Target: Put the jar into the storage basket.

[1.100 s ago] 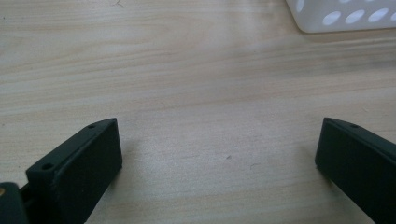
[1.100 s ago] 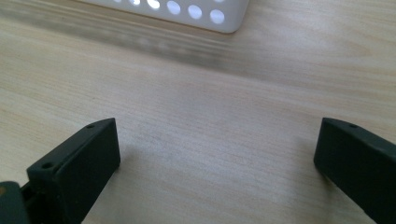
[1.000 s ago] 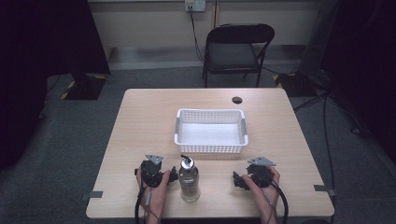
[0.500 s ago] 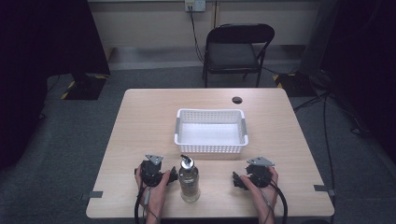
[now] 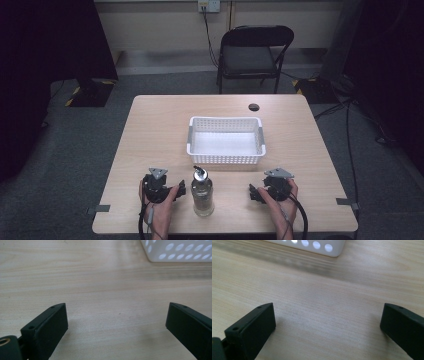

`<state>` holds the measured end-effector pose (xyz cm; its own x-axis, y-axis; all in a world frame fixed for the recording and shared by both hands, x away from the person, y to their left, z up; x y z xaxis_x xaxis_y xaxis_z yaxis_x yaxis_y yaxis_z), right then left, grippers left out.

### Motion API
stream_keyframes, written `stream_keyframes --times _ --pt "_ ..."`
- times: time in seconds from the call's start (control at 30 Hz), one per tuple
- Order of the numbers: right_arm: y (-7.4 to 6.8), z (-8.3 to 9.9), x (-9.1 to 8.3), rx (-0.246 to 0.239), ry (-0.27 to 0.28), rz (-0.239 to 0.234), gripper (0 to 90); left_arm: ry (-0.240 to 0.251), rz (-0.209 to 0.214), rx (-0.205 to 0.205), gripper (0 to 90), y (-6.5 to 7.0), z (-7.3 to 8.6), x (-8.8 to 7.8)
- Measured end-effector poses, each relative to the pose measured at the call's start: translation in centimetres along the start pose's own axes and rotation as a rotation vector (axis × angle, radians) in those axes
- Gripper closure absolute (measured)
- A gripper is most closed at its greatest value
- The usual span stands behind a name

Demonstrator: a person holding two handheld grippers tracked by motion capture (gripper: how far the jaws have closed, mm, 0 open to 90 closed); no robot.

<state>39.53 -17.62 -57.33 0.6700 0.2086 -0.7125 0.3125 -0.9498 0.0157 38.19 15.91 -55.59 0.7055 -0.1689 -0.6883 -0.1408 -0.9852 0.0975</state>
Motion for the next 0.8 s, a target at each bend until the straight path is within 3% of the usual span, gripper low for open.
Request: stream_keyframes --times 0.1,0.2,0.37,0.4,0.43,0.47,0.5,0.67,0.8 --pt "0.0 0.0 0.0 0.000 0.000 0.000 0.0 0.008 0.033 0.000 3.3 0.1 0.1 -0.7" --pt "0.0 0.0 0.0 0.000 0.000 0.000 0.0 0.017 0.039 -0.006 2.4 0.0 0.0 -1.2" --pt "0.0 0.0 0.0 0.000 0.000 0.000 0.0 0.083 0.036 -0.024 2.5 -0.2 -0.7 -2.9" --pt "0.0 0.0 0.0 0.000 0.000 0.000 0.0 0.112 0.066 -0.038 2.5 -0.1 -1.1 -3.4" --pt "0.0 0.0 0.0 0.000 0.000 0.000 0.0 0.112 0.066 -0.038 2.5 -0.1 -1.1 -3.4" --pt "0.0 0.0 0.0 0.000 0.000 0.000 0.0 0.126 0.104 -0.051 2.5 0.0 -1.2 -3.6" --pt "0.0 0.0 0.0 0.000 0.000 0.000 0.0 0.130 0.121 -0.048 2.5 0.1 -1.3 -3.8" --pt "0.0 0.0 0.0 0.000 0.000 0.000 0.0 0.193 0.127 -0.020 2.6 0.4 -2.1 -5.5" --pt "0.0 0.0 0.0 0.000 0.000 0.000 0.0 0.200 0.146 -0.030 3.0 0.5 -2.3 -6.3"
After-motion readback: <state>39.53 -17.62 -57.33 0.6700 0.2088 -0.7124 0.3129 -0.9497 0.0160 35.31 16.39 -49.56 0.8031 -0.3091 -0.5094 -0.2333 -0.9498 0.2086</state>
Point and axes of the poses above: each handheld gripper's, and its own axes: x roughly forward along the jaws, z roughly out of its underside, y roughly to its right, the point moved 7 cm from there along x, roughly forward along the jaws, and after that the axes turned 3 degrees about -y, right-handed, at the moved point
